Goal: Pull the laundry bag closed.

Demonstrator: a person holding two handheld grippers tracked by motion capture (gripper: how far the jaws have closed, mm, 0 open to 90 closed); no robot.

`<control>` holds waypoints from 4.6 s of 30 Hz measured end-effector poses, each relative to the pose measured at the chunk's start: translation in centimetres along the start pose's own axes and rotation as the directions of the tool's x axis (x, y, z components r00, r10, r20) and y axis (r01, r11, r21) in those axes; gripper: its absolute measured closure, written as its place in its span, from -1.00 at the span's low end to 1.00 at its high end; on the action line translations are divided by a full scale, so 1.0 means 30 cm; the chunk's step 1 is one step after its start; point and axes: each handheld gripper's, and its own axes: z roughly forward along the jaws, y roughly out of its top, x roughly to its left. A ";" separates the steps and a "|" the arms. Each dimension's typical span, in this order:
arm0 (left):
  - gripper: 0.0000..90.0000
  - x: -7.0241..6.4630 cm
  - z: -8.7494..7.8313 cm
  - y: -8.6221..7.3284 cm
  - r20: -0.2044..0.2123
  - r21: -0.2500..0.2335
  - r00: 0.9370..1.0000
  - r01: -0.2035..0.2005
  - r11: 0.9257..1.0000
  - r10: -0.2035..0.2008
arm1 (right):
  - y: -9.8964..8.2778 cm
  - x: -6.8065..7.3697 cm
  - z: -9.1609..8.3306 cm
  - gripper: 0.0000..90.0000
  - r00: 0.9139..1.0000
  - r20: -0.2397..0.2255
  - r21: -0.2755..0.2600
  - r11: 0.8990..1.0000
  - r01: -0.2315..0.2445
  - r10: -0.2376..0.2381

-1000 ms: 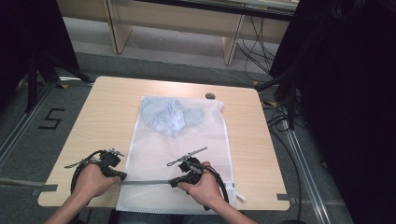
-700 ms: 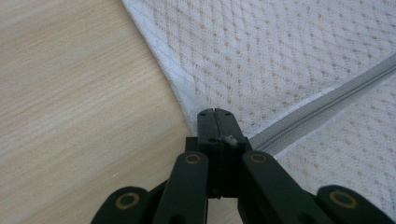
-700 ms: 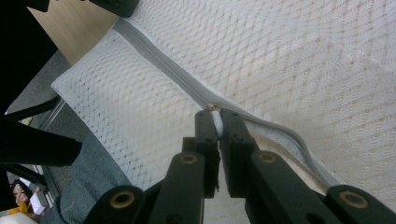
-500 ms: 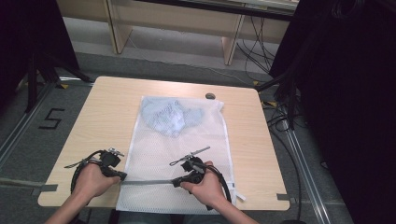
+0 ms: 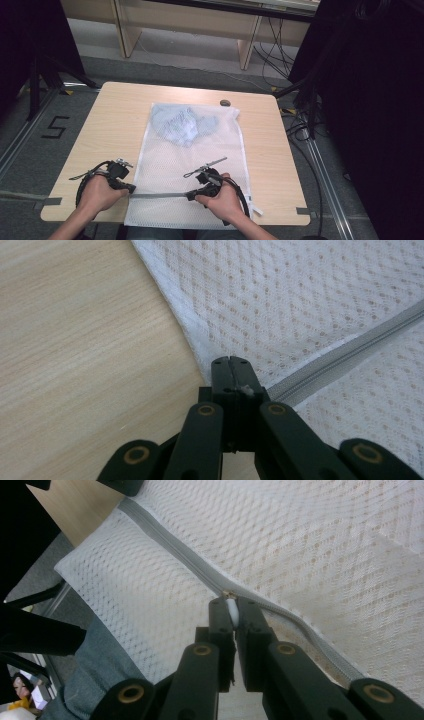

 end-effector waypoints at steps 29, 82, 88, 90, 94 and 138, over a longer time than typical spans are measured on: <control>1.00 -0.004 0.000 -0.001 0.002 0.000 1.000 0.015 1.000 -0.015 | -0.021 -0.033 -0.022 0.94 1.000 0.007 -0.016 1.000 0.023 -0.023; 1.00 0.004 0.001 0.000 0.003 0.000 1.000 -0.010 1.000 0.010 | -0.061 -0.076 -0.067 0.94 0.998 0.018 -0.005 0.999 -0.054 0.054; 1.00 0.004 0.001 0.000 0.008 0.001 1.000 -0.008 1.000 0.008 | -0.064 -0.084 -0.071 0.93 0.999 0.012 -0.011 0.999 -0.049 0.049; 1.00 0.005 0.001 0.001 0.012 0.005 1.000 -0.008 1.000 0.008 | -0.066 -0.086 -0.073 0.94 0.998 0.015 -0.002 0.998 -0.063 0.063; 1.00 0.005 0.001 0.001 0.011 0.005 1.000 -0.008 1.000 0.008 | -0.069 -0.087 -0.073 0.93 0.998 0.014 -0.006 0.998 -0.068 0.068; 1.00 0.003 0.004 0.001 0.010 -0.004 1.000 0.007 1.000 -0.007 | -0.094 -0.125 -0.110 0.94 0.995 0.029 -0.011 0.995 -0.095 0.096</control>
